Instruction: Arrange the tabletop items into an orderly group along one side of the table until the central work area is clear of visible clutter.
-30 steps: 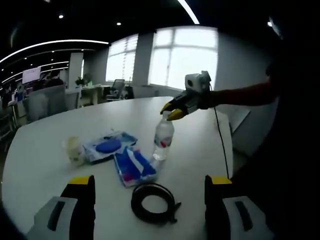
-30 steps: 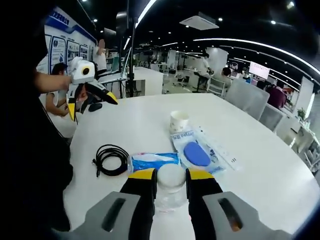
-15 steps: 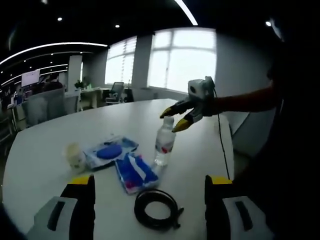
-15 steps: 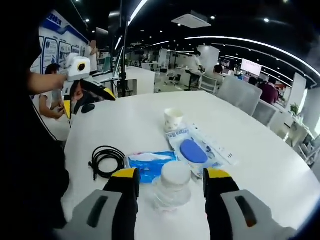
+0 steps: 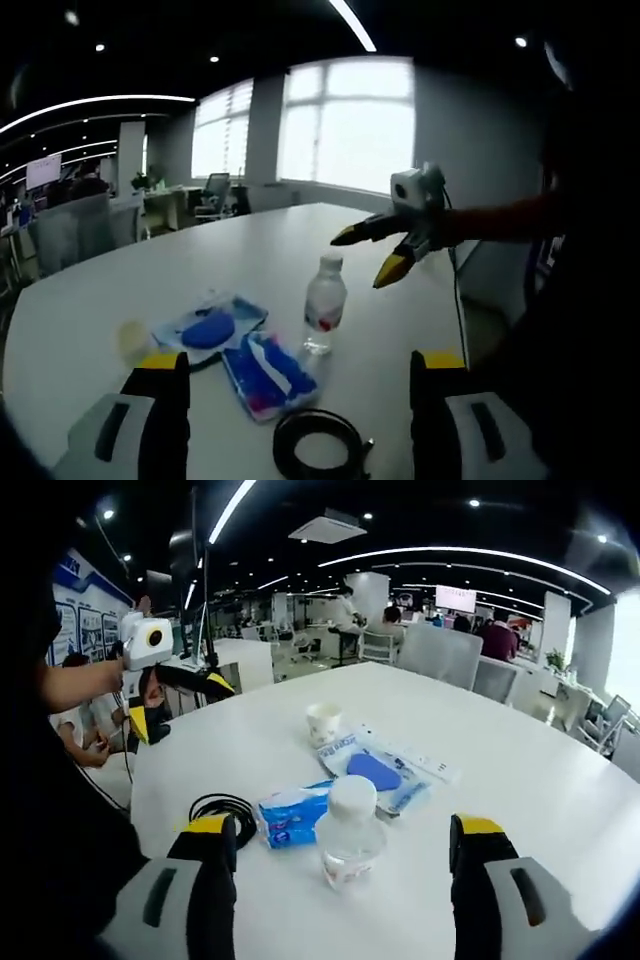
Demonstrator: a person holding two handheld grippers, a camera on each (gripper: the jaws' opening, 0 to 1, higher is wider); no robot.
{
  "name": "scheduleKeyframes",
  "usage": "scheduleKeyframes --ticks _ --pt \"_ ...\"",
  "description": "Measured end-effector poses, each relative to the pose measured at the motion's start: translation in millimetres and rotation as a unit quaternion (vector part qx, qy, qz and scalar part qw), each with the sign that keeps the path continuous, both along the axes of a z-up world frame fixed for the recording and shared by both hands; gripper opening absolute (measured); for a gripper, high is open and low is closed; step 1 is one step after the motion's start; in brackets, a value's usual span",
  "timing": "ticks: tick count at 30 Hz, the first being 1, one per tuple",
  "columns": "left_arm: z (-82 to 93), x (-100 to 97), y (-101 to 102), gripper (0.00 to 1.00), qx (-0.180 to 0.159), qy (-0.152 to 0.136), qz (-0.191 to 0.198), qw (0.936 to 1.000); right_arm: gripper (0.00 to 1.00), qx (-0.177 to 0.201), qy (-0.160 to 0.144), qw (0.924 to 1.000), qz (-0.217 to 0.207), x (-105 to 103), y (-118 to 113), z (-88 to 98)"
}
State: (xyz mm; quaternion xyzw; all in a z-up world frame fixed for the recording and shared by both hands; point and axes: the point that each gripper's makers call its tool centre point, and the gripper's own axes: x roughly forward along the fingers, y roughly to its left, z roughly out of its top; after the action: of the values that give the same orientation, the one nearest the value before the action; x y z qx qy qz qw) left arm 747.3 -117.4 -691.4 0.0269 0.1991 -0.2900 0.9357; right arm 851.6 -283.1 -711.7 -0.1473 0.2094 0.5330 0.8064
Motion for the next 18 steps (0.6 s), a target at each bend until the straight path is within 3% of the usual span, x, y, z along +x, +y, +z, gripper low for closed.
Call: scheduleKeyframes --ticks 7,18 --pt "5.1 17.1 -20.4 0.90 -0.007 -0.009 -0.024 0.9997 1.00 -0.008 0.006 0.9997 -0.023 -16.2 -22.0 -3.5" --pt "13.9 46.2 -52.0 0.89 -0.006 -0.017 -0.077 0.9969 1.00 0.000 0.020 0.9974 -0.069 -31.9 -46.8 -6.1"
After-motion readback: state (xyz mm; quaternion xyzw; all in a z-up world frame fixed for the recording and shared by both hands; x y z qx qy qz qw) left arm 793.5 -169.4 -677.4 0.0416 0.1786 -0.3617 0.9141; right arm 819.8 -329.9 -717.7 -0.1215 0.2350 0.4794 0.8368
